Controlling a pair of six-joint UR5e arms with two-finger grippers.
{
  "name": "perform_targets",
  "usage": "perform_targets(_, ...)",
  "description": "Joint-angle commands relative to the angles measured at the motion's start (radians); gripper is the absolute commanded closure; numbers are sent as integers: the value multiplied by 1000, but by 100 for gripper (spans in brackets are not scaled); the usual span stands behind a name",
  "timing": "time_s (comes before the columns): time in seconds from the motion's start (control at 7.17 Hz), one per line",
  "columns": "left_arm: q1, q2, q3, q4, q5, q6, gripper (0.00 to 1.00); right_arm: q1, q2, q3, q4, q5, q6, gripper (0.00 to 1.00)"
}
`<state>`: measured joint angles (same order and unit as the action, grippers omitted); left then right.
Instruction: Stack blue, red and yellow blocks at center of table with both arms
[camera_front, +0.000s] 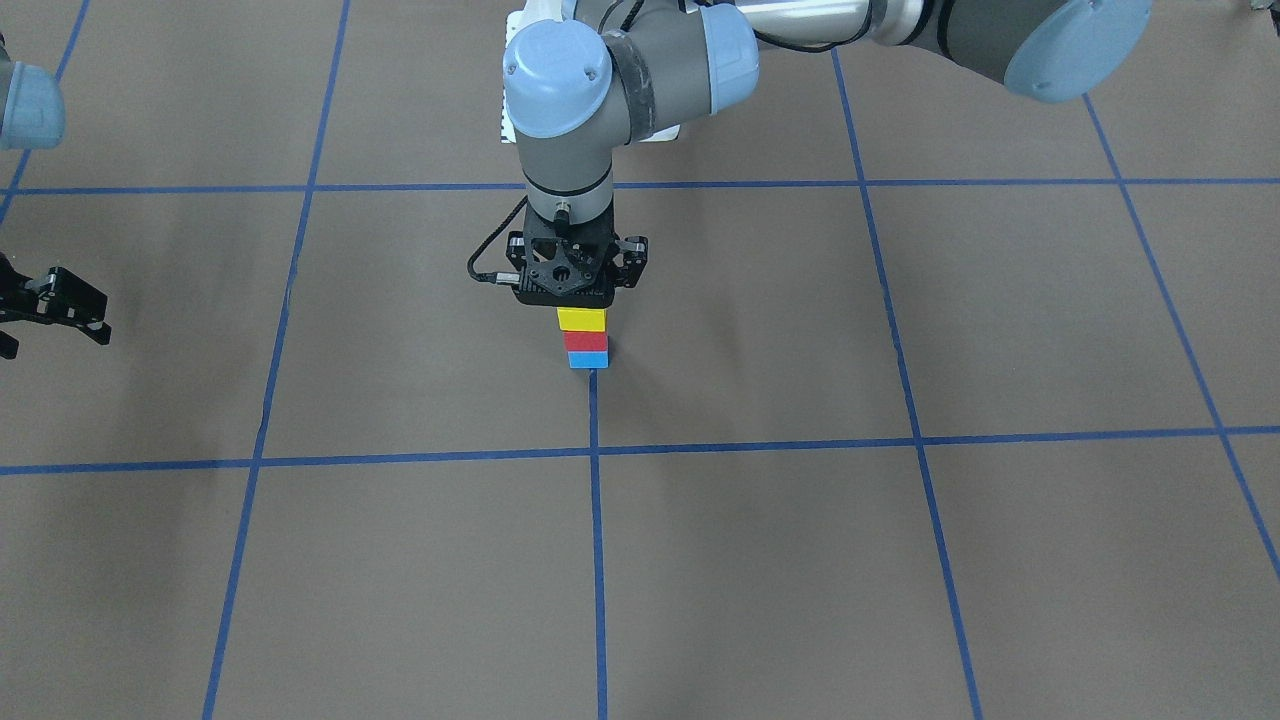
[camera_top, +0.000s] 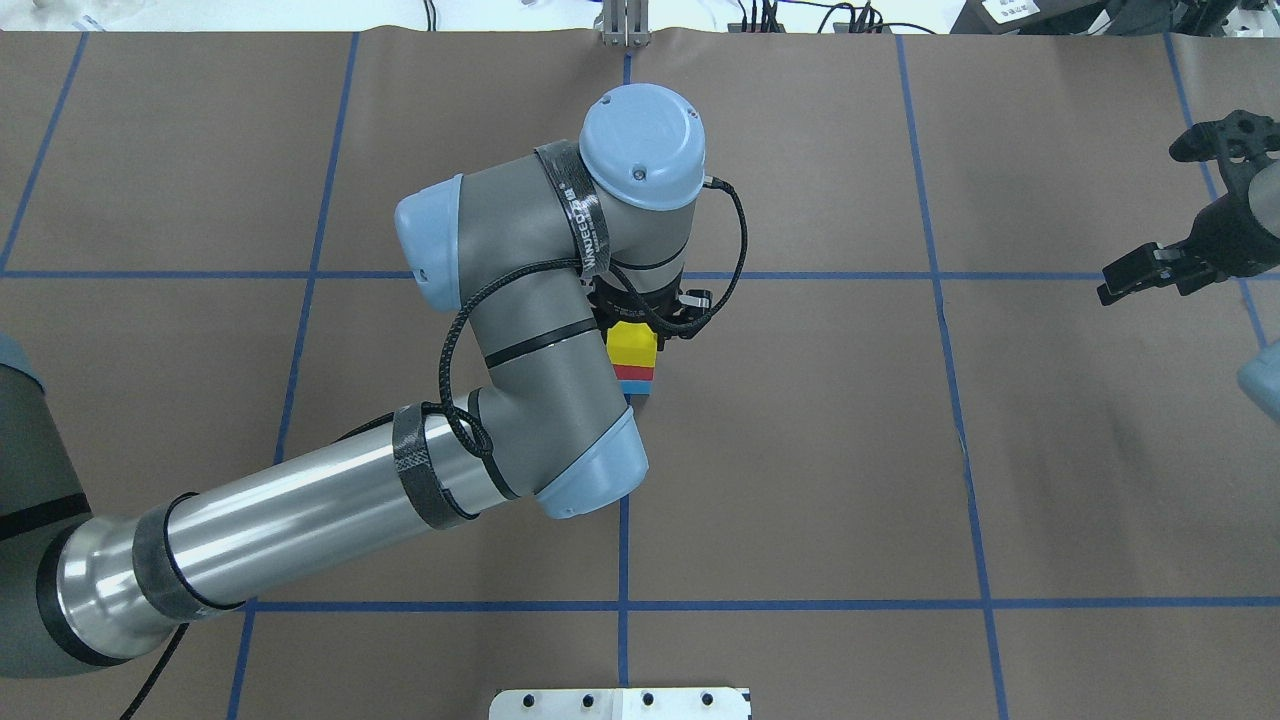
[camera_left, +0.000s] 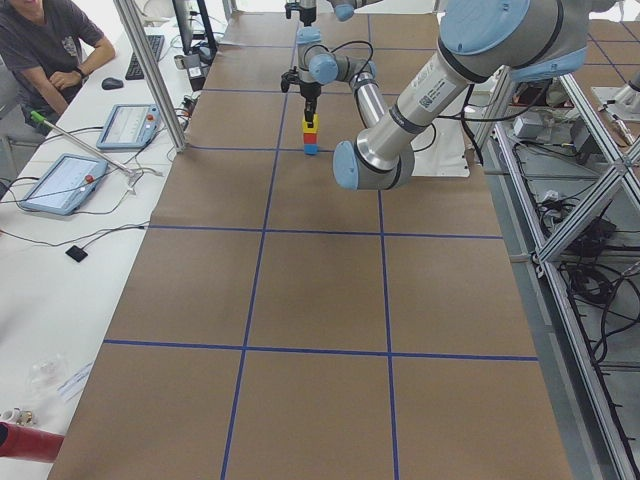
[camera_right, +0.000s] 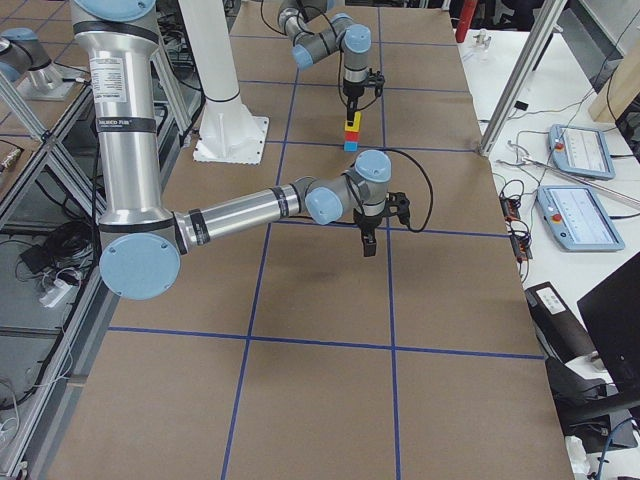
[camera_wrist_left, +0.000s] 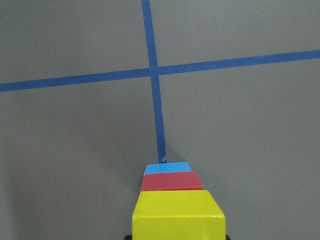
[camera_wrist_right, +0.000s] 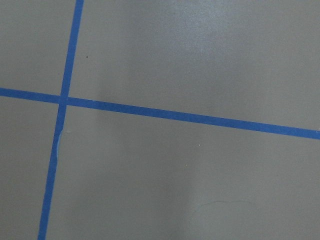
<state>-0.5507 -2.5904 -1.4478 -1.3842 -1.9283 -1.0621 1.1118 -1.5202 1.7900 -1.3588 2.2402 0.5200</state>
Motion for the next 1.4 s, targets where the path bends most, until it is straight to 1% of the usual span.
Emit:
perform_targets(0.0, 0, 1, 7, -16, 0, 5, 31, -1, 0, -6, 0, -1, 0, 0)
perform_targets(0.14, 0, 3, 7, -24, 0, 5, 14, -1, 0, -6, 1, -1, 0, 0)
perform_targets(0.28, 0, 3, 6, -23, 0, 7, 1, -1, 0, -6, 1, -1, 0, 0)
perform_targets(0.7, -2, 7, -26, -9, -1, 8, 1, -1, 0, -6, 0, -1, 0, 0)
perform_targets(0.84, -3, 27, -87, 25, -3, 8, 1, 0, 0, -6, 1, -1, 0, 0)
perform_targets(0.98, -12, 62, -194, 89, -5, 11, 1, 2, -2, -7, 1, -2, -2, 0)
perform_targets(1.12, -55, 172, -327, 96, -8, 69, 1, 3, -6, -9, 1, -2, -2, 0)
perform_targets(1.26, -127, 335, -480, 96, -47, 179, 1, 17, -11, -9, 1, -2, -3, 0)
